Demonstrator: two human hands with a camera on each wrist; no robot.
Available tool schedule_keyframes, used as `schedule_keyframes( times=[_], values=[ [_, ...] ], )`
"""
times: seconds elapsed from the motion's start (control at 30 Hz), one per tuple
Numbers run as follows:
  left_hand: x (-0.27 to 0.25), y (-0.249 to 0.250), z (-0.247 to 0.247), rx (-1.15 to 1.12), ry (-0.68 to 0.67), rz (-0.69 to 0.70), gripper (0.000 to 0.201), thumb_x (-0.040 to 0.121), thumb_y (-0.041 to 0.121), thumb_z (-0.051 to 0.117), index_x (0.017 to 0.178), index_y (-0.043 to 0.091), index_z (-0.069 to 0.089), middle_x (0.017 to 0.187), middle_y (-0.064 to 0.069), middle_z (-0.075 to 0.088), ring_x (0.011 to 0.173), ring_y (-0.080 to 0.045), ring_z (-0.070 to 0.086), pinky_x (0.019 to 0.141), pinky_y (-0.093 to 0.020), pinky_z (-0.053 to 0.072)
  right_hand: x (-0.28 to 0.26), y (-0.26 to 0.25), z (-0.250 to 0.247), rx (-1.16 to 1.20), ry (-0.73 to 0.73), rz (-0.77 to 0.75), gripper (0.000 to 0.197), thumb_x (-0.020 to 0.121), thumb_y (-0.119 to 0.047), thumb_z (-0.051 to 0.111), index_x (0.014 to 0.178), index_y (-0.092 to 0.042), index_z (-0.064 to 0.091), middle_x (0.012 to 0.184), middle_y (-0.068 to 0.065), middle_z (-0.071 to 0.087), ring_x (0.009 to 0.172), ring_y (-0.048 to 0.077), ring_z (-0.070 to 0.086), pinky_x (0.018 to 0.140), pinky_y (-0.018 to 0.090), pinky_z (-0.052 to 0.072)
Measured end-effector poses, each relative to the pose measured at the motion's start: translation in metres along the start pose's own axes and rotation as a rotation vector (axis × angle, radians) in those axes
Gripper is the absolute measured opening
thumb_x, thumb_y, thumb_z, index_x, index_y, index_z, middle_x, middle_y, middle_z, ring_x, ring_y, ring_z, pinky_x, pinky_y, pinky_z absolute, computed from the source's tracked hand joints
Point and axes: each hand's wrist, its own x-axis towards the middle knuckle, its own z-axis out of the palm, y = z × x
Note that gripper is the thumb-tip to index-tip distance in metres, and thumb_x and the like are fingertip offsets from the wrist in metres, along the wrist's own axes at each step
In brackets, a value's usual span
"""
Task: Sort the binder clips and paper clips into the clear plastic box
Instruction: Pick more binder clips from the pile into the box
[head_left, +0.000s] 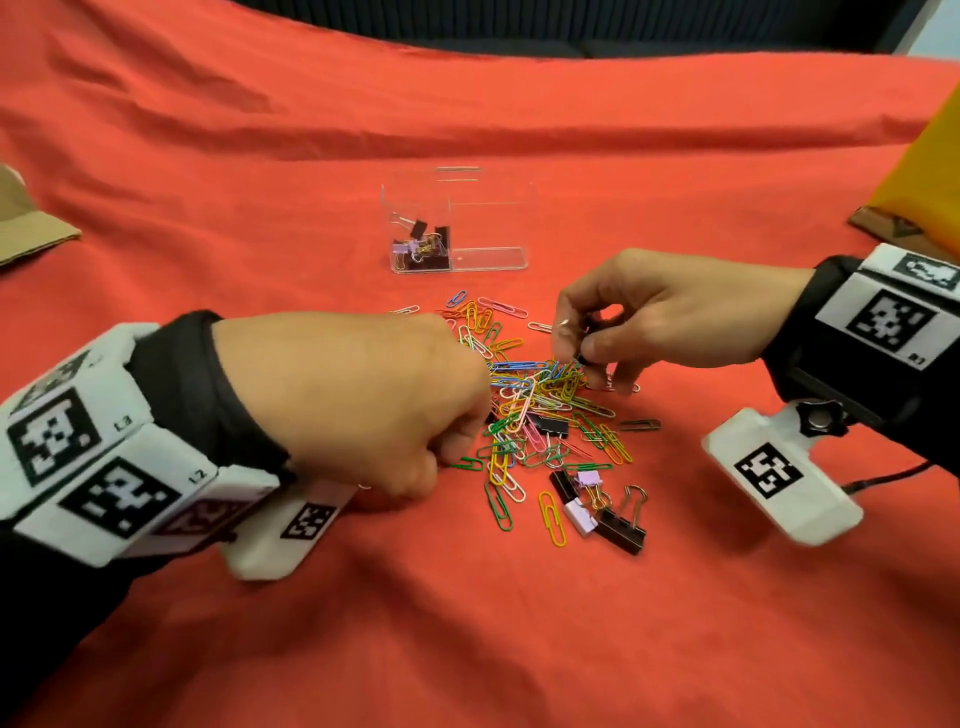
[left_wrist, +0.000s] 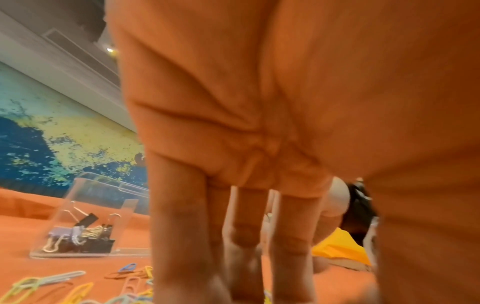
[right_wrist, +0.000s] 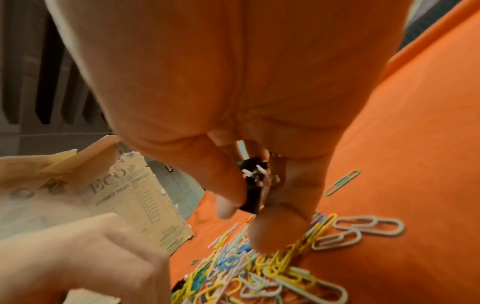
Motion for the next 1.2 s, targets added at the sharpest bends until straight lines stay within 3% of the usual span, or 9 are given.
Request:
schedule_keyframes(
  times=[0.13,0.3,0.4,0.47,0.57,0.67,0.73,0.93,1.2],
  values=[
    [-0.004,-0.014,-0.015,-0.177,0.023,0.063,0.024,0.075,0.027,0.054,0.093,0.037,0.068,0.073,0.011,0.068,0.065,-0.004,0.062,0.062,-0.02,0.048,-0.003,-0.004,0.0,0.234,-0.002,0.05,0.004,0.069,-0.004,0.046,0.07,-0.005,0.049,0.068,0.016,0.049,0.051,0.025,0.049,0.042,0.029,0.042],
    [0.0,-0.034,-0.021,-0.311,0.102,0.008,0.029,0.073,0.038,0.035,0.076,0.03,0.062,0.075,-0.004,0.065,0.068,-0.021,0.06,0.067,-0.038,0.05,-0.004,-0.003,0.005,0.147,-0.016,0.017,0.011,0.069,-0.013,0.052,0.061,-0.006,0.048,0.05,0.005,0.037,0.043,0.017,0.027,0.044,0.021,0.022],
    [0.0,-0.039,-0.02,-0.297,0.054,-0.033,0.029,0.073,0.038,0.034,0.077,0.03,0.062,0.069,0.0,0.064,0.062,-0.015,0.058,0.065,-0.033,0.049,-0.003,-0.002,0.014,0.005,-0.059,0.0,0.026,0.085,-0.018,0.073,0.063,-0.012,0.06,0.048,0.002,0.042,0.042,0.018,0.033,0.045,0.024,0.027],
    [-0.001,-0.04,-0.021,-0.319,0.032,-0.054,0.025,0.078,0.03,0.036,0.08,0.029,0.062,0.061,0.003,0.059,0.055,-0.01,0.051,0.057,-0.026,0.044,-0.003,-0.003,0.02,-0.149,-0.047,-0.04,0.016,0.089,-0.025,0.074,0.074,-0.019,0.073,0.052,-0.004,0.054,0.045,0.013,0.043,0.047,0.024,0.034],
    [0.004,-0.038,-0.018,-0.322,-0.013,-0.029,0.025,0.089,0.023,0.036,0.082,0.027,0.06,0.059,0.001,0.051,0.054,-0.011,0.045,0.056,-0.028,0.041,-0.005,-0.007,0.024,-0.35,0.028,-0.069,0.002,0.084,-0.029,0.077,0.085,-0.027,0.078,0.046,-0.017,0.056,0.044,0.001,0.049,0.047,0.011,0.035],
    [0.012,-0.032,-0.011,-0.263,-0.014,0.022,0.021,0.094,0.024,0.04,0.088,0.025,0.06,0.062,0.004,0.055,0.058,-0.008,0.05,0.058,-0.021,0.039,-0.005,-0.011,0.029,-0.52,0.108,-0.068,0.014,0.078,-0.039,0.081,0.091,-0.036,0.075,0.048,-0.008,0.051,0.052,-0.01,0.051,0.048,0.009,0.035],
    [0.019,-0.028,-0.007,-0.19,0.012,0.065,0.013,0.095,0.036,0.049,0.093,0.028,0.059,0.074,0.005,0.064,0.072,-0.009,0.059,0.069,-0.027,0.046,-0.004,-0.013,0.03,-0.594,0.153,-0.075,0.023,0.076,-0.044,0.081,0.096,-0.04,0.072,0.054,-0.009,0.048,0.056,-0.016,0.048,0.048,0.009,0.031],
    [0.04,-0.015,-0.003,0.018,-0.021,0.122,0.034,0.084,0.054,0.066,0.112,0.036,0.057,0.105,0.005,0.066,0.102,-0.019,0.06,0.087,-0.037,0.051,-0.005,-0.013,0.026,-0.661,0.173,-0.018,0.032,0.079,-0.041,0.076,0.109,-0.045,0.066,0.073,-0.016,0.049,0.068,-0.006,0.038,0.07,0.027,0.041],
    [0.044,-0.02,-0.003,0.027,-0.038,0.076,0.022,0.097,0.04,0.054,0.097,0.021,0.064,0.089,0.005,0.071,0.091,-0.018,0.062,0.081,-0.031,0.051,-0.005,-0.014,0.028,-0.721,0.131,-0.043,0.014,0.084,-0.041,0.069,0.097,-0.035,0.07,0.071,-0.014,0.046,0.069,-0.001,0.042,0.061,0.024,0.036]
  ],
)
